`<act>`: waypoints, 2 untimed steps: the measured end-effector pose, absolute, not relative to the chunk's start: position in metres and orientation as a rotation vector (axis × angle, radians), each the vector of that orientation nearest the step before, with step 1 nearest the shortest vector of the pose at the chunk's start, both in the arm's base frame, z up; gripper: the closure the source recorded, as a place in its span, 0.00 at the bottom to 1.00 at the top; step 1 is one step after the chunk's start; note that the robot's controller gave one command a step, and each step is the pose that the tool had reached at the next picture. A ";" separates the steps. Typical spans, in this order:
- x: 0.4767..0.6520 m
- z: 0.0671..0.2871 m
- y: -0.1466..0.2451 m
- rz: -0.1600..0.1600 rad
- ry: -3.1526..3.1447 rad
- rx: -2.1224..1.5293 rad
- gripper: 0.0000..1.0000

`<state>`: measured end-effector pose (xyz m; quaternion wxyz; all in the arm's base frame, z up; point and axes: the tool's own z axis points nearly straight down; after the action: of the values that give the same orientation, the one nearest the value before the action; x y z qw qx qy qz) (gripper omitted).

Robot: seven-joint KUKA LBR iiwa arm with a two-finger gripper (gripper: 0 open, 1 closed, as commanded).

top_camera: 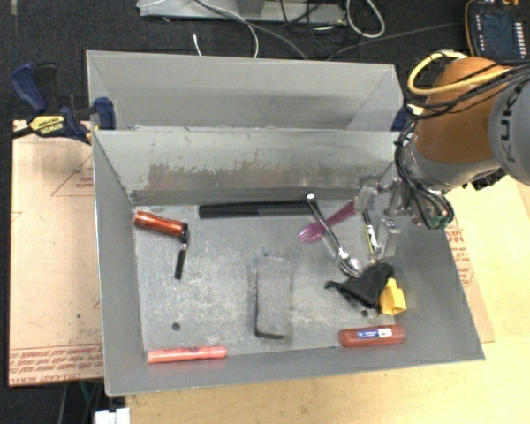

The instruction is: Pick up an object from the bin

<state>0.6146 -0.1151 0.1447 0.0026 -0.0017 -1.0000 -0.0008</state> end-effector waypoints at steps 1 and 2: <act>0.617 0.149 -0.114 -0.001 -3.144 0.000 0.00; 0.642 0.071 -0.064 -0.004 -3.143 0.107 0.00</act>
Offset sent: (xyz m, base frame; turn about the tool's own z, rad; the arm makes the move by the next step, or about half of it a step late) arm 0.0264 0.0495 -0.0747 -0.0705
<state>0.6422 -0.0642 0.0707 -0.0017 0.0341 -0.9994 -0.0012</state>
